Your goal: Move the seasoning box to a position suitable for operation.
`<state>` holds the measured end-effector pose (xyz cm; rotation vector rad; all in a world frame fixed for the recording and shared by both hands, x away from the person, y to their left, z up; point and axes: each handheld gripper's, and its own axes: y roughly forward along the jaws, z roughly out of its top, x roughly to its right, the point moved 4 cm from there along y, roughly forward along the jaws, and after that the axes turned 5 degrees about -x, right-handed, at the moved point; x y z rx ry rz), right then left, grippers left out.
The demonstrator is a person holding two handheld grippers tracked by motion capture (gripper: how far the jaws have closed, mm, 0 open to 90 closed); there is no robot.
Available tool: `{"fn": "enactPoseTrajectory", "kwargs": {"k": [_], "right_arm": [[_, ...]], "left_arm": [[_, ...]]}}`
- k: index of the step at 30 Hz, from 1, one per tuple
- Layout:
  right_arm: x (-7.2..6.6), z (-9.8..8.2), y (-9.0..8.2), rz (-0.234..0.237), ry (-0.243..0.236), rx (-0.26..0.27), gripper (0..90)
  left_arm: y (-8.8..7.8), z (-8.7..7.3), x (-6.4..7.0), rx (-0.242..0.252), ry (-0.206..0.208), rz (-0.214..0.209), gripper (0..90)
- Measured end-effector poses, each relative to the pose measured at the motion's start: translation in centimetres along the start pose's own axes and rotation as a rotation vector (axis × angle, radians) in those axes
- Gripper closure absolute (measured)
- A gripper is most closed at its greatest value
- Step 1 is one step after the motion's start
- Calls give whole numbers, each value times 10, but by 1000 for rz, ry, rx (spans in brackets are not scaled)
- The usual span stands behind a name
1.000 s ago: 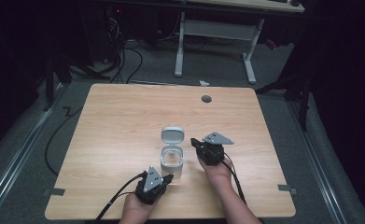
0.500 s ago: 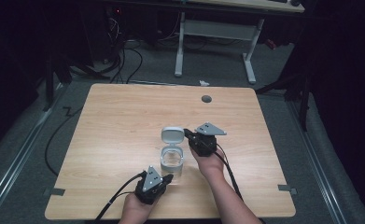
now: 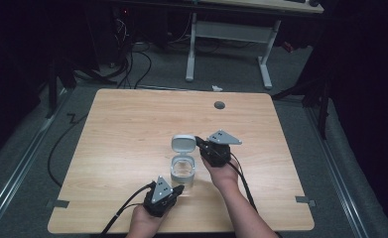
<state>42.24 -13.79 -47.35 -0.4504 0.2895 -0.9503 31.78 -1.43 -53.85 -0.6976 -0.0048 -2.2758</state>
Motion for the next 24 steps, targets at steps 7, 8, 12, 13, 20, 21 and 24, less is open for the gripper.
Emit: {"fn": "enactPoseTrajectory", "kwargs": {"k": [7, 8, 12, 13, 20, 21, 24], "right_arm": [[-6, 1, -7, 6, -12, 10, 900], [-6, 1, -9, 5, -19, 13, 900], [-10, 0, -12, 11, -28, 15, 900], [-12, -1, -13, 15, -32, 18, 900], [-23, -6, -23, 25, -55, 31, 899], [-23, -6, -24, 26, -57, 32, 899], [-23, -6, -26, 25, -61, 32, 898]], "left_arm": [[0, 0, 0, -2, 0, -1, 900], [0, 0, 0, -2, -1, -1, 900], [0, 0, 0, -2, 2, -1, 900], [0, 0, 0, -2, 1, -1, 900], [-1, 1, 0, 2, -9, -6, 900], [-1, 1, 0, 6, -12, -9, 900], [-1, 2, -1, 4, -28, -17, 900]]}}
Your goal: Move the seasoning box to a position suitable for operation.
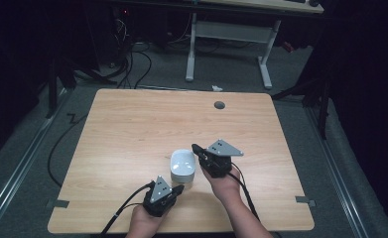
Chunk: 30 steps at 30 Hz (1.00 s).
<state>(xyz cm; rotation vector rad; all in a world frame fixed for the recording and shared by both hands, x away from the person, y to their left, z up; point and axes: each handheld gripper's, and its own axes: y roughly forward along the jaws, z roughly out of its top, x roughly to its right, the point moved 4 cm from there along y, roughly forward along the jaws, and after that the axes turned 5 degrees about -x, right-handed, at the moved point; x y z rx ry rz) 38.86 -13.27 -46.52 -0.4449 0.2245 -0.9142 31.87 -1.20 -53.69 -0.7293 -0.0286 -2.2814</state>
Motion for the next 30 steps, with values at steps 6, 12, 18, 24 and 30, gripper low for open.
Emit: {"fn": "enactPoseTrajectory", "kwargs": {"k": [6, 12, 18, 24, 30], "right_arm": [[4, 0, -2, -9, 4, -1, 896], [12, -4, -5, -21, 15, -9, 892], [17, -7, -7, -27, 24, -14, 892], [22, -14, -11, -31, 37, -11, 888], [29, -26, -15, -50, 51, -34, 873]], "left_arm": [[-1, 0, 0, -2, 2, -11, 900], [-10, 7, 4, -6, -4, -32, 900], [-23, 16, 1, -11, -5, -42, 900], [-45, 31, -14, 4, 23, -28, 899], [-63, 53, -47, 57, 13, 48, 869]]}}
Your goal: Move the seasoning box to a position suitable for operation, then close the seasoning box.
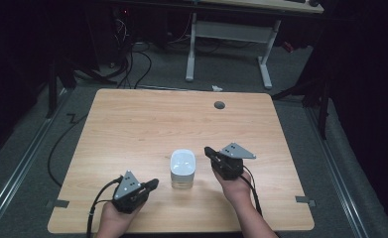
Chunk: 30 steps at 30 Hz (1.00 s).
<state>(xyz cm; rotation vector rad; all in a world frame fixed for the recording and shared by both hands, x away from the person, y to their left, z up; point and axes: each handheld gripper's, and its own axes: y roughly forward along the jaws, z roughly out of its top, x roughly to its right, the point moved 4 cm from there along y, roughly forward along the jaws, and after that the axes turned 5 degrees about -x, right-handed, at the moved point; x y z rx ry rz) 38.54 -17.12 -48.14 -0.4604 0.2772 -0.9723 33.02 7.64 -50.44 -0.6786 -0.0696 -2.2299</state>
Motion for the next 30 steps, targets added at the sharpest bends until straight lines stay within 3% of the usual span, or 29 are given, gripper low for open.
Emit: {"fn": "enactPoseTrajectory", "kwargs": {"k": [1, 2, 8, 9, 10, 11, 12, 16, 17, 18, 19, 20, 22, 23, 26, 27, 30], "right_arm": [[4, -5, -2, -7, 11, -8, 868], [4, -5, -2, -7, 11, -8, 868], [21, -19, -9, -30, 26, -32, 855], [27, -24, -12, -44, 38, -38, 841], [27, -24, -12, -44, 38, -38, 841], [36, -31, -16, -65, 41, -42, 824], [36, -31, -16, -65, 41, -42, 824], [60, -54, -29, -128, 61, -59, 791], [77, -69, -37, -170, 87, -83, 780], [77, -69, -37, -170, 87, -83, 780], [92, -83, -47, -206, 111, -100, 757], [92, -83, -47, -206, 111, -100, 757], [97, -100, -69, -255, 123, -79, 721], [96, -105, -76, -255, 142, -62, 722], [94, -103, -84, -226, 151, -44, 703], [92, -98, -86, -248, 104, -33, 697], [94, -99, -83, -233, 124, -34, 696]], "left_arm": [[-3, 5, -14, 17, 3, 41, 855], [-3, 5, -14, 17, 3, 41, 845], [-9, 21, -49, 101, -20, 157, 739], [-10, 24, -59, 117, -6, 201, 683], [-10, 24, -59, 117, -6, 201, 657], [-11, 25, -69, 121, 21, 244, 632], [-11, 25, -69, 121, 21, 244, 617], [-13, 24, -96, 147, 46, 368, 596], [-16, 23, -106, 132, 2, 399, 596], [-16, 23, -106, 132, 2, 399, 596], [-19, 23, -107, 137, -12, 398, 595], [-22, 24, -108, 146, -16, 400, 595], [-27, 27, -108, 164, -33, 401, 593], [-29, 25, -109, 162, -61, 388, 597], [-28, 22, -108, 141, -47, 397, 605], [-29, 20, -103, 143, -22, 397, 605], [-31, 20, -101, 152, -35, 399, 605]]}}
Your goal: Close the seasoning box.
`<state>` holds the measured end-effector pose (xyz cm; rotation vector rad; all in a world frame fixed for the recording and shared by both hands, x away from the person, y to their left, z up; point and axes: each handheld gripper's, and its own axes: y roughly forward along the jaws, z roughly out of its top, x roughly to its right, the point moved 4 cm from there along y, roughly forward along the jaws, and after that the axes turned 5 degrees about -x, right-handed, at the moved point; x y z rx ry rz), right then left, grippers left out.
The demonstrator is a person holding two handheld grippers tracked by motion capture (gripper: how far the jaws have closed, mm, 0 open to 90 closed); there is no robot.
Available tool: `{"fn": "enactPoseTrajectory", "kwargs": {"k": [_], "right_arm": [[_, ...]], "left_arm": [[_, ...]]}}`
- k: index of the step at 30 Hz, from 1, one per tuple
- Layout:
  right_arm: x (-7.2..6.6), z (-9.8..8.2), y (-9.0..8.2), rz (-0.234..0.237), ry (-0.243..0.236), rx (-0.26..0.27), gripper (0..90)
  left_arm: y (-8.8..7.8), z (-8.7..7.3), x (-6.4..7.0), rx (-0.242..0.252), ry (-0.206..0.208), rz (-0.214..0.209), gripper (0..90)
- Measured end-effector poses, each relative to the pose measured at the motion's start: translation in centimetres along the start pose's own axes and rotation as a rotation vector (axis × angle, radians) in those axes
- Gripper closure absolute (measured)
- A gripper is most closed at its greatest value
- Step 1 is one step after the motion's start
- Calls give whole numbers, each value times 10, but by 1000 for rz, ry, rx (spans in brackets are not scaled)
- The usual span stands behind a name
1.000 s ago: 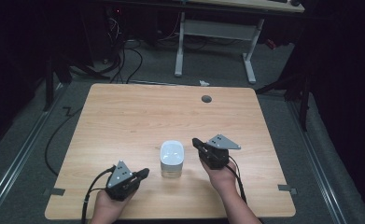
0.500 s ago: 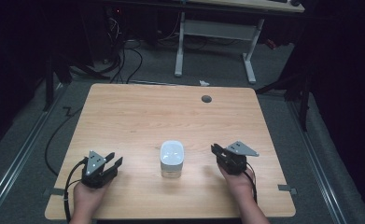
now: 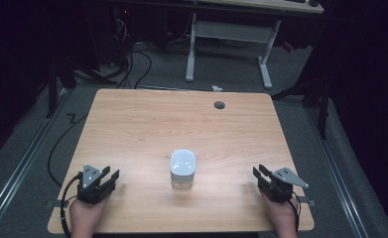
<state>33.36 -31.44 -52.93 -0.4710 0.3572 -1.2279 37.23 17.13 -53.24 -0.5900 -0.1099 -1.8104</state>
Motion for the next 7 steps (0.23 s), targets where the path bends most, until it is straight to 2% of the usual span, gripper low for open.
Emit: {"fn": "enactPoseTrajectory", "kwargs": {"k": [1, 5, 7], "right_arm": [[-1, -1, 2, 13, 18, -6, 697], [-1, 0, 7, 20, 3, -9, 697], [0, 0, 7, 17, 3, -15, 697]], "left_arm": [[-1, 0, 0, 3, -8, 1, 605], [-1, -2, 1, -1, 22, 2, 607], [-1, 0, 1, 4, 2, -4, 609]]}}
